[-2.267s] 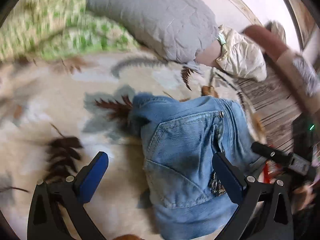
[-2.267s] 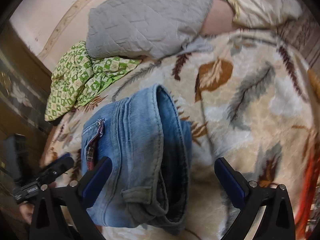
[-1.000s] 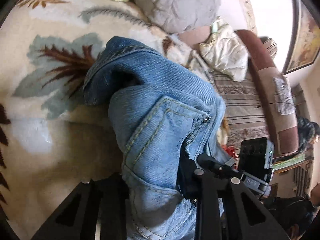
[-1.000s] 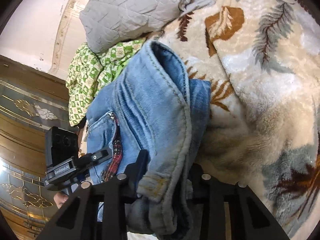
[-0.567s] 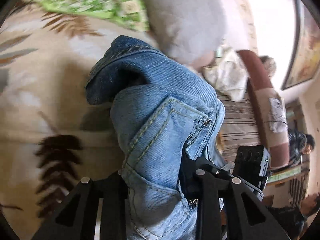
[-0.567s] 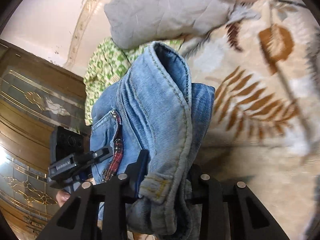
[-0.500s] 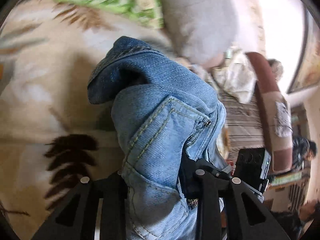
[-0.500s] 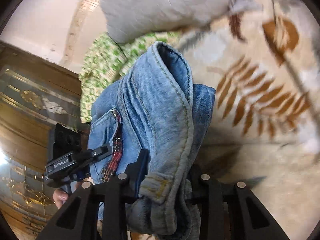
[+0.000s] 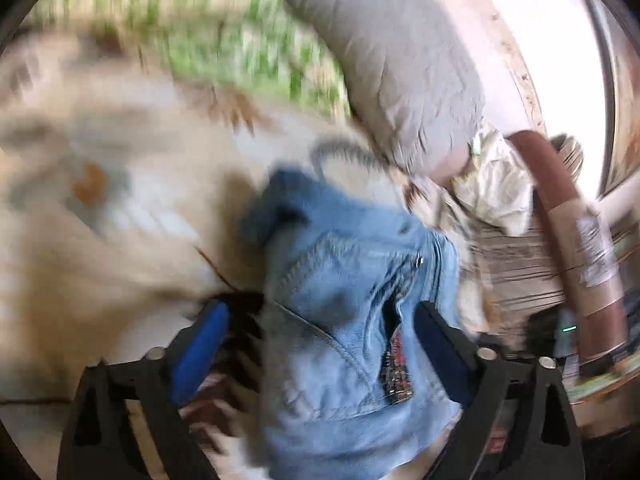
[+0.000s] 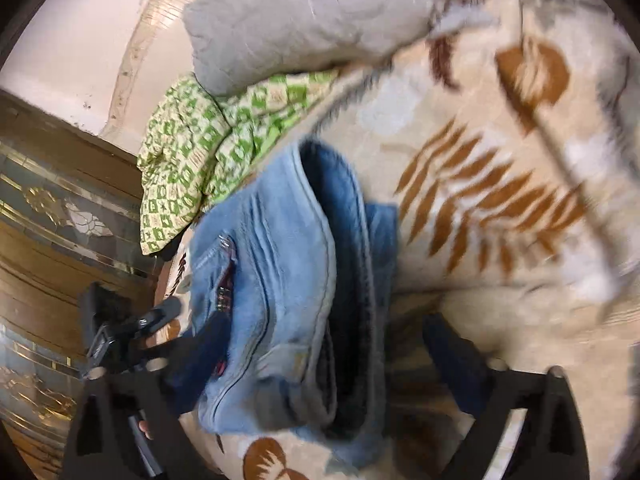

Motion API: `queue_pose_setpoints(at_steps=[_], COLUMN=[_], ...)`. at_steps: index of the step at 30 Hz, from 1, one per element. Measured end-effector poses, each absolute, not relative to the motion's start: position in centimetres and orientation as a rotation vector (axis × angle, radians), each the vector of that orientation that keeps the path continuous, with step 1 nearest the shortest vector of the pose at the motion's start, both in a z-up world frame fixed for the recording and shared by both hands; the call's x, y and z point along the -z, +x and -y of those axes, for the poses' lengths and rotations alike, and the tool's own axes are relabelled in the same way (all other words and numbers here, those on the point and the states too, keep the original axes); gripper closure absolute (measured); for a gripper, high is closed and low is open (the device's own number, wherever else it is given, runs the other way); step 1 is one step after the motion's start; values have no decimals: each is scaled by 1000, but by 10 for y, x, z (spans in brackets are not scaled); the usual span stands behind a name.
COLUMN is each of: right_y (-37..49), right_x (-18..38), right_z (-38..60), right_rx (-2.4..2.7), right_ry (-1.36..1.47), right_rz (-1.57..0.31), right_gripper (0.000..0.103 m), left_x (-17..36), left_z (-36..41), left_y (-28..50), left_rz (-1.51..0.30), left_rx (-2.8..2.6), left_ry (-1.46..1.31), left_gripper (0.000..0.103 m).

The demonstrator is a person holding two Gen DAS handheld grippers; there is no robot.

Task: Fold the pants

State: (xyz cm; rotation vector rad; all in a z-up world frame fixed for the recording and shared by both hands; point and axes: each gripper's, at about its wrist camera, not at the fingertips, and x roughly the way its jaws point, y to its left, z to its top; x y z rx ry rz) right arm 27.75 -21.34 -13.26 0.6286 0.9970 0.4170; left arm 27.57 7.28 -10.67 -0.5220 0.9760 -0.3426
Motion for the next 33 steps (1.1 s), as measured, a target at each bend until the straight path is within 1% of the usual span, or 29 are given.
queue_pose_setpoints(at_steps=[3,5,6,8,12,14,15,16,17,18,19,20,22,24,26,29,33], right_y=[257,244,238,235,246,254,256,257,257,256,255,253,249,244,238,231,232], right_x=[107,98,95,95,101,107,108,109,109,111,113,114,115,117,121,141,148], right_z=[223,223,219,214,205,203,204,201,198,196,193,193,193,194,190,182,182], right_rx=[-370,-360,-372,-411,-528,-556,-574,-577,-586,-596,-612,-614,-623,-623,-612,-579,-568], right_ry=[480,375,323,295,361,386,403,400,379,366,360,351,334,317,243,109,95], right_rz=[-938,-921,-919,-923,-942,-974,-982,-983,-994,-1005,-1022,-1024,-1010,-997,-991,-1024,-1017], right_gripper=[0,0,0,0,1,18,32,44,51,65,71,71,77,78,78,78,78], left_x=[77,68,68,67,67,67,68,68,69,70,71,71,70,68,68,72,74], left_z=[-70,-57,-71,-73,-74,-80,-80,-81,-84,-86,-88,-90,-93,-94,-93,-93,-92], left_y=[250,232,226,215,210,211,211,211,211,212,213,213,210,208,208,209,211], left_rz=[-831,-759,-730,-653,-597,-590,-588,-588,-591,-596,-599,-601,-591,-580,-579,-590,-599], left_rx=[254,172,140,92,79,83,82,81,78,78,78,77,78,79,84,80,78], left_ry=[-306,-194,-160,-117,-151,-185,-197,-207,-218,-234,-244,-253,-267,-268,-269,-267,-262], left_gripper=[1,0,0,0,0,0,0,0,0,0,0,0,0,0,0,0,0])
